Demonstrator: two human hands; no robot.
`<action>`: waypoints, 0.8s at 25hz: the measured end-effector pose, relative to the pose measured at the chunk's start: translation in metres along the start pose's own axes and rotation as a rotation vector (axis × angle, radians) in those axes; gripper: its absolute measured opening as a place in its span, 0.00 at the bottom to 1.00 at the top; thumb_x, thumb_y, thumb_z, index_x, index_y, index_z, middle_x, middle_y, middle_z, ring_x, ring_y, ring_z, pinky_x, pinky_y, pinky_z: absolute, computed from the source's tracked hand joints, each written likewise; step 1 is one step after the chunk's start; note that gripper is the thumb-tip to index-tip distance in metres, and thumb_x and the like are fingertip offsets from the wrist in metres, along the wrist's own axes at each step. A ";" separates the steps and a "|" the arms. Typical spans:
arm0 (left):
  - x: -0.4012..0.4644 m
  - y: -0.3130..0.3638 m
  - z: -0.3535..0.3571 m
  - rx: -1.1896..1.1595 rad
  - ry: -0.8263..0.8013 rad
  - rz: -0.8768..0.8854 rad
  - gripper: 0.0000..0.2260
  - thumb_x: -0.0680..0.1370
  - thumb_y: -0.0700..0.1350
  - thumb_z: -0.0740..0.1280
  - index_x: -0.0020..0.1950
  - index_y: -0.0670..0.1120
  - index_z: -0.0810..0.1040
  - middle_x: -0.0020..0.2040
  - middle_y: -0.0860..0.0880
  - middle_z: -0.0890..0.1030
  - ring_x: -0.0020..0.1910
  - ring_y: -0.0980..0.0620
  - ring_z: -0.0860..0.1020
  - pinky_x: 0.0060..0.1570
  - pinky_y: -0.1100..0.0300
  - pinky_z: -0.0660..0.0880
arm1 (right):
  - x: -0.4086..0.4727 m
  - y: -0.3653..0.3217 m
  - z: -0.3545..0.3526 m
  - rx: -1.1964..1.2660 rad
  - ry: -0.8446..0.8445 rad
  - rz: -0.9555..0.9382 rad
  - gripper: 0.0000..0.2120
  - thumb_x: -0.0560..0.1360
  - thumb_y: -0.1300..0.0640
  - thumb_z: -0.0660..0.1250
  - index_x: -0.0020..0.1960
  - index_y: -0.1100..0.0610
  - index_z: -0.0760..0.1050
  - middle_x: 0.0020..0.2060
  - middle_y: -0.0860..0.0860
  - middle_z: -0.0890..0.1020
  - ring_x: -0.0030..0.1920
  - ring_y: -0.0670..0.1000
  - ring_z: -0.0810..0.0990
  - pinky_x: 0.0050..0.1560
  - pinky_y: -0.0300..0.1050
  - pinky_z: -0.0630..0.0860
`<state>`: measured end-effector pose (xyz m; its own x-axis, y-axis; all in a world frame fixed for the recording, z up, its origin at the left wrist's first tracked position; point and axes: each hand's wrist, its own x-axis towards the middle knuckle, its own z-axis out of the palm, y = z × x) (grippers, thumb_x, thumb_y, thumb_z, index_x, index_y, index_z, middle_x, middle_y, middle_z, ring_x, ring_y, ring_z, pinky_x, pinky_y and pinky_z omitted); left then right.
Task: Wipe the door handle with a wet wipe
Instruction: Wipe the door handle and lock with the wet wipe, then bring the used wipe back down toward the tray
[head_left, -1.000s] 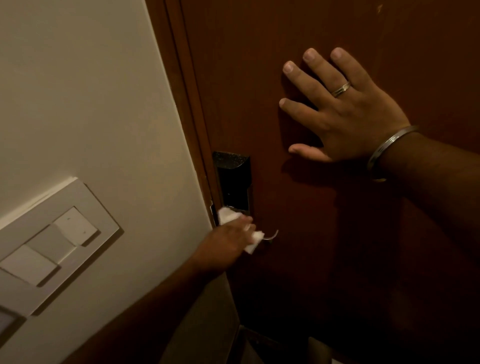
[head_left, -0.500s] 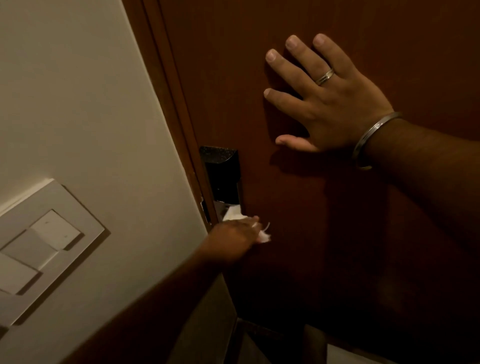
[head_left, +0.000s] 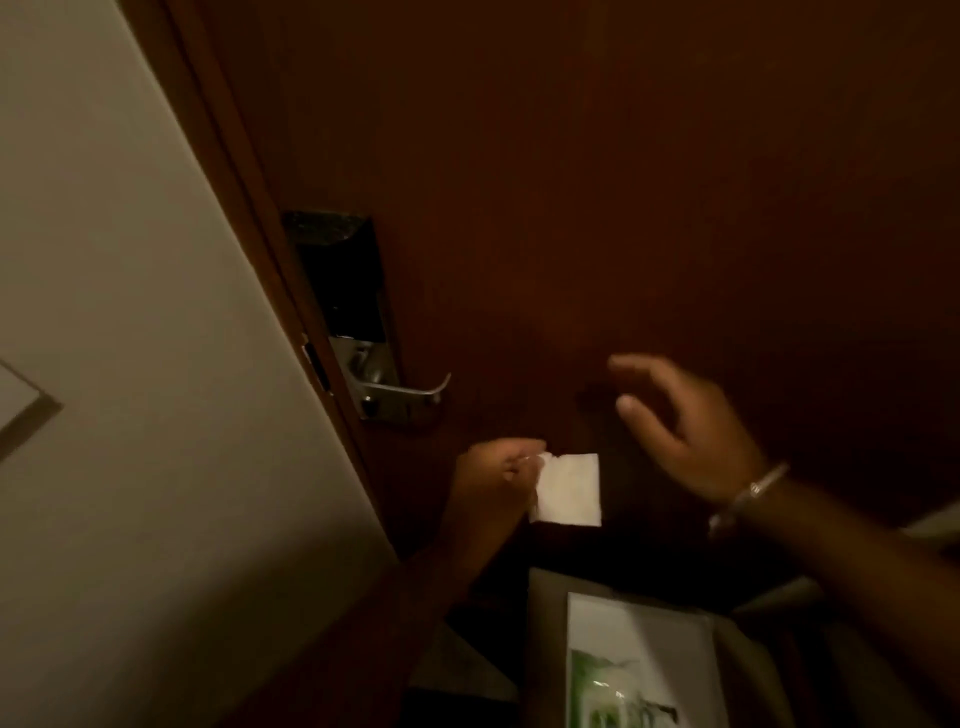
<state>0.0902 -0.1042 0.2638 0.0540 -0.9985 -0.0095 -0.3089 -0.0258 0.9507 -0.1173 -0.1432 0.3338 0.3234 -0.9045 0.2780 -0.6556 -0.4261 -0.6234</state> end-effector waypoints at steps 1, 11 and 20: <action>-0.004 0.002 0.009 -0.174 -0.042 -0.097 0.14 0.77 0.41 0.68 0.62 0.41 0.77 0.54 0.43 0.82 0.51 0.45 0.82 0.52 0.45 0.80 | -0.030 0.019 0.011 0.216 -0.069 0.288 0.23 0.80 0.51 0.66 0.73 0.55 0.69 0.67 0.52 0.78 0.63 0.47 0.78 0.59 0.43 0.77; -0.063 -0.038 0.169 -0.402 -0.039 -0.480 0.15 0.75 0.34 0.68 0.61 0.42 0.72 0.50 0.43 0.81 0.40 0.50 0.84 0.31 0.63 0.80 | -0.166 0.172 0.063 0.962 -0.208 1.077 0.04 0.78 0.63 0.69 0.45 0.56 0.78 0.40 0.52 0.83 0.37 0.49 0.84 0.29 0.39 0.79; -0.063 -0.216 0.246 -0.180 -0.121 -0.697 0.12 0.74 0.35 0.71 0.56 0.39 0.76 0.42 0.40 0.82 0.29 0.52 0.81 0.29 0.60 0.79 | -0.245 0.298 0.155 0.831 -0.179 1.338 0.02 0.79 0.62 0.68 0.48 0.59 0.77 0.35 0.52 0.78 0.32 0.48 0.77 0.25 0.37 0.77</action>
<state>-0.0799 -0.0479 -0.0172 0.0723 -0.7515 -0.6557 -0.0796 -0.6597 0.7473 -0.2864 -0.0454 -0.0330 -0.0452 -0.5622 -0.8258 0.0002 0.8266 -0.5628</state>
